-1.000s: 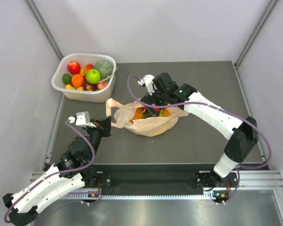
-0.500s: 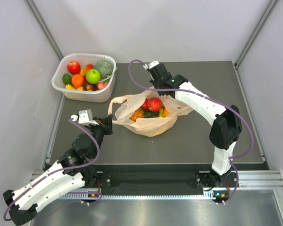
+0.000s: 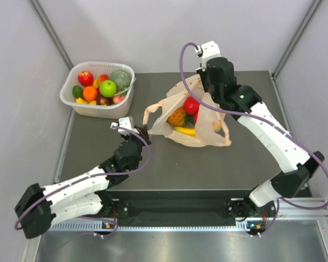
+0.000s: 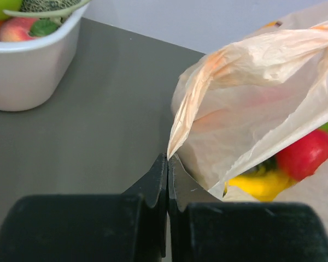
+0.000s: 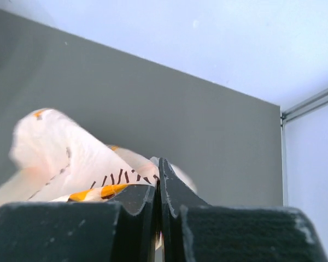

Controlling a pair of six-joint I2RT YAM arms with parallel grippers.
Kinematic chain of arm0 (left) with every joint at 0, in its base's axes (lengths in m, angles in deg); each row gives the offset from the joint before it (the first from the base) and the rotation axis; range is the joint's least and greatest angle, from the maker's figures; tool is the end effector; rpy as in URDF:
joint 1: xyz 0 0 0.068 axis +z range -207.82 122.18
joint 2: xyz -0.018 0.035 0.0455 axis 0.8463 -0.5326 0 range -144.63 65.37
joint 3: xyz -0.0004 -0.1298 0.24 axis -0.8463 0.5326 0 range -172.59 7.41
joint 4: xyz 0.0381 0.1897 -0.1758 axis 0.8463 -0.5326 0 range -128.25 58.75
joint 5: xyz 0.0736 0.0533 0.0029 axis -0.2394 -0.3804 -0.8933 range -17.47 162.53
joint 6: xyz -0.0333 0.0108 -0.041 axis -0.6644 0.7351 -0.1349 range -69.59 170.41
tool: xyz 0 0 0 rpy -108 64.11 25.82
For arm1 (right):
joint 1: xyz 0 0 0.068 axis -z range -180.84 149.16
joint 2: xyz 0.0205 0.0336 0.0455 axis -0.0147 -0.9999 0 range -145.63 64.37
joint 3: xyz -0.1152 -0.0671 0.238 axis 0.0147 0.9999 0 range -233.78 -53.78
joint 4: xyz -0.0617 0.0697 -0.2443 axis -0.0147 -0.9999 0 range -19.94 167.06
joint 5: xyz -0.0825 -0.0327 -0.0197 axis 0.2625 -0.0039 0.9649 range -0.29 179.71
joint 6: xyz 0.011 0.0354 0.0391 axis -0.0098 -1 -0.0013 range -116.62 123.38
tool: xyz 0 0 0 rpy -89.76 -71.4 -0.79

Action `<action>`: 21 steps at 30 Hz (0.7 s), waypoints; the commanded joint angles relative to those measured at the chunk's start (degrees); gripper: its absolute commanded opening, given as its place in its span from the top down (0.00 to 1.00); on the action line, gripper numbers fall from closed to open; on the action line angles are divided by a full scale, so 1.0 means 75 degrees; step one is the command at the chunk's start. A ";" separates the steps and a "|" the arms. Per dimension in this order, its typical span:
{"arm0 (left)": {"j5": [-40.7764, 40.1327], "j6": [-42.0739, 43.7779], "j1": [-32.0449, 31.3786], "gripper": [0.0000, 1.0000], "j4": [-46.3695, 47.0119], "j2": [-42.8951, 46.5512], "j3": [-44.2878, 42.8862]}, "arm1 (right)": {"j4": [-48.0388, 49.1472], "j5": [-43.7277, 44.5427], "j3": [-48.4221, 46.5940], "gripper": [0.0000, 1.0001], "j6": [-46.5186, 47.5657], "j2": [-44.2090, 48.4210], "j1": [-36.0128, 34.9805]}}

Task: Untie the knot of the plastic bag and take out the fruit

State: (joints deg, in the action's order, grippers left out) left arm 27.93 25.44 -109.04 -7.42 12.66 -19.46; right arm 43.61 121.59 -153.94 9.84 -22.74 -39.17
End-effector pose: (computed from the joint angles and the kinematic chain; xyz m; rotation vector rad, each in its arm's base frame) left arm 0.1485 -0.1450 0.2673 -0.2376 1.5932 -0.4089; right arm 0.2701 0.1896 0.4546 -0.3631 1.8388 -0.1542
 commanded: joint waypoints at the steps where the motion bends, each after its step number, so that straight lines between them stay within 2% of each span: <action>1: -0.0287 0.0002 0.0103 1.00 0.1474 -0.0541 -0.0097 | 0.0220 -0.0241 0.0251 1.00 0.0089 0.0458 0.0012; 4: -0.0335 -0.0034 0.0302 1.00 0.1848 -0.1103 0.0020 | 0.0218 -0.0897 0.1197 1.00 -0.0251 0.0867 -0.0081; 9: 0.0436 -0.0432 0.1155 1.00 0.1849 -0.1456 0.0138 | 0.0254 -0.1156 0.2605 1.00 -0.1023 0.1489 -0.0304; 17: 0.1012 -0.0129 0.1626 1.00 0.1756 -0.1492 0.0208 | -0.0098 -0.1964 0.3604 1.00 -0.2008 0.2262 -0.0924; 20: 0.1550 -0.0092 0.1814 1.00 0.1452 -0.1399 0.0150 | -0.0110 -0.2048 0.3804 1.00 -0.2314 0.2415 -0.0995; 21: 0.1784 -0.0116 0.1837 0.97 0.1045 -0.1328 0.0103 | -0.0133 -0.1897 0.3815 1.00 -0.2337 0.2381 -0.0984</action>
State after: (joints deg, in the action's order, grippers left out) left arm 36.15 23.74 -96.19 1.52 1.17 -18.28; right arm 41.32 108.06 -125.42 -3.95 -7.35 -45.95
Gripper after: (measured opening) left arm 0.020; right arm 0.006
